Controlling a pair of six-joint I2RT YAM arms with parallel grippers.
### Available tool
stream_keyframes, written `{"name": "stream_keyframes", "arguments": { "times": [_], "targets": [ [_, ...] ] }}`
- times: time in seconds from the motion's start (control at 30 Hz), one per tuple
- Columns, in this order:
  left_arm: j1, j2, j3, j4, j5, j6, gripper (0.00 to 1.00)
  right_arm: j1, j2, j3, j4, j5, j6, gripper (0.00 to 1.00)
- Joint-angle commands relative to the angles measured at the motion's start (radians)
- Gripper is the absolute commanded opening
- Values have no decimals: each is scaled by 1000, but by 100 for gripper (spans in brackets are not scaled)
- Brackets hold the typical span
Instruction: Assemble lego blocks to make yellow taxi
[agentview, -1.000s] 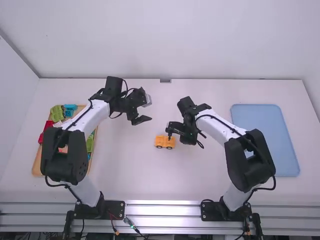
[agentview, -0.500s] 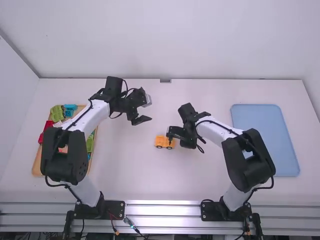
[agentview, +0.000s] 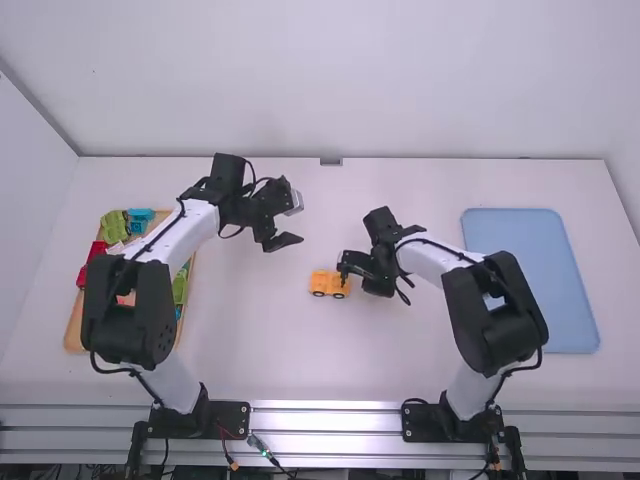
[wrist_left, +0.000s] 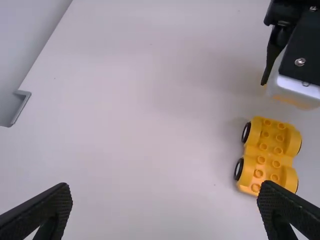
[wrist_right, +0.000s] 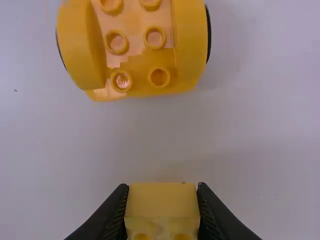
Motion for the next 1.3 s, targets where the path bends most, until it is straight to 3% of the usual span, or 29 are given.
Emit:
{"name": "stream_keyframes", "arguments": {
  "times": [0.0,0.1,0.37,0.43,0.47,0.6,0.93,1.13,1.27],
  "targets": [
    [-5,-29,-5,-3,15,14,99,-5,24,-3,-2,-10,14,24],
    [-5,-29,-5,-3,40,15,99,4,25,-4,2,-11,14,26],
    [-5,-29,-5,-1,28,15,99,3,25,-5,5,-13,2,54],
    [-5,-29,-5,-4,28,16,99,2,25,-5,12,-10,2,77],
    [-5,-29,-5,-4,28,15,99,2,24,-3,14,-11,-1,99],
    [-5,-29,-5,-4,31,15,99,3,21,35,-3,-3,0,99],
    [-6,-29,-5,-4,31,15,99,29,-25,303,-274,-85,-3,99],
    [-5,-29,-5,-4,32,15,99,-75,-62,327,-299,-389,-175,99],
    [-5,-29,-5,1,31,16,99,-162,-62,314,-251,-433,-214,99]
  ]
}}
